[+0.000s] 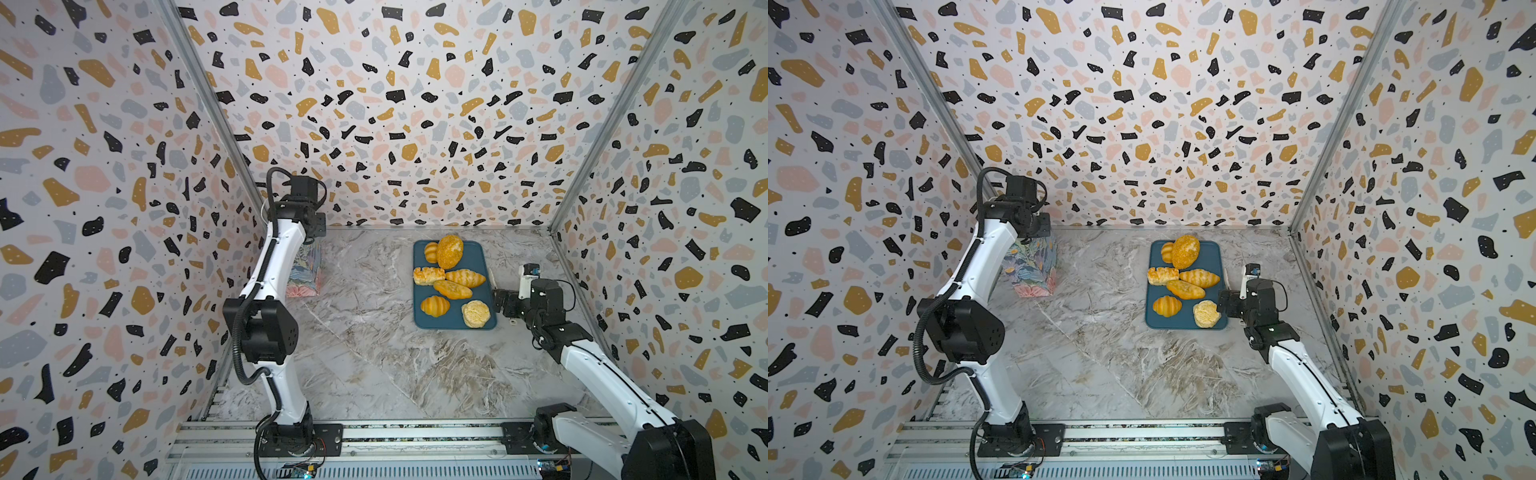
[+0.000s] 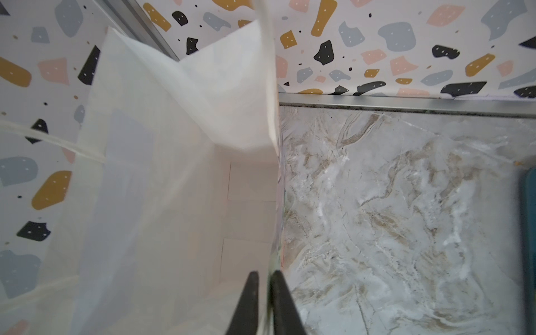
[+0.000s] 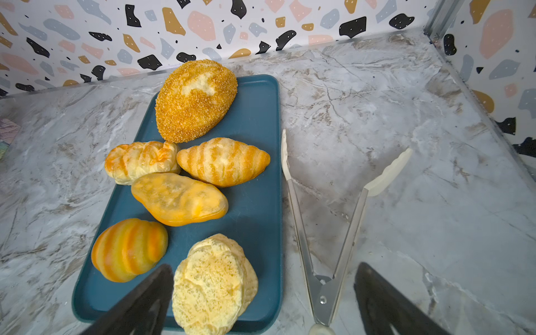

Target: Place the fake bread into the paper bag

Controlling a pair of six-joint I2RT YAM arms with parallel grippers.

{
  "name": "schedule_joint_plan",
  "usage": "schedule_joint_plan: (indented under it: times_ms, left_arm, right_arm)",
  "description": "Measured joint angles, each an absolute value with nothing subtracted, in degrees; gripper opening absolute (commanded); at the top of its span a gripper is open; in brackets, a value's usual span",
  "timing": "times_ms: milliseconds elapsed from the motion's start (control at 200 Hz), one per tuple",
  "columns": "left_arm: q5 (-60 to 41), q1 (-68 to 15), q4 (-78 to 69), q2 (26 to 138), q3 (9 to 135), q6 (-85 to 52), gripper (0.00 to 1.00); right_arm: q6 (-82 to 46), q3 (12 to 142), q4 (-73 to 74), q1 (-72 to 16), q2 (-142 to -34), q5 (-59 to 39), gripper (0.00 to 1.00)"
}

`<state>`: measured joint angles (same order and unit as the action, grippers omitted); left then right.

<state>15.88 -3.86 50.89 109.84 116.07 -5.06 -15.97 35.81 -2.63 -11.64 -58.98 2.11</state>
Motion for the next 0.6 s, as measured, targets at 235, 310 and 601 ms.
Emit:
schedule_joint_plan:
  times_ms: [235,310,601]
  left_arm:
    - [16.14,-3.86,49.78,109.54,115.15,-4.84,0.0]
    - [15.86,-3.86,49.69,109.51,115.13,-4.86,0.0]
    - [13.69,-3.86,48.36,107.11,112.09,-5.52,0.0]
  right_arm:
    - [-15.94,35.79,-1.69,-11.64,-59.16,2.09,0.99]
    - [-15.97,35.79,-1.67,-11.64,-59.16,2.09,0.99]
    - [-15.97,35.79,-1.65,-11.64,-59.16,1.54,0.99]
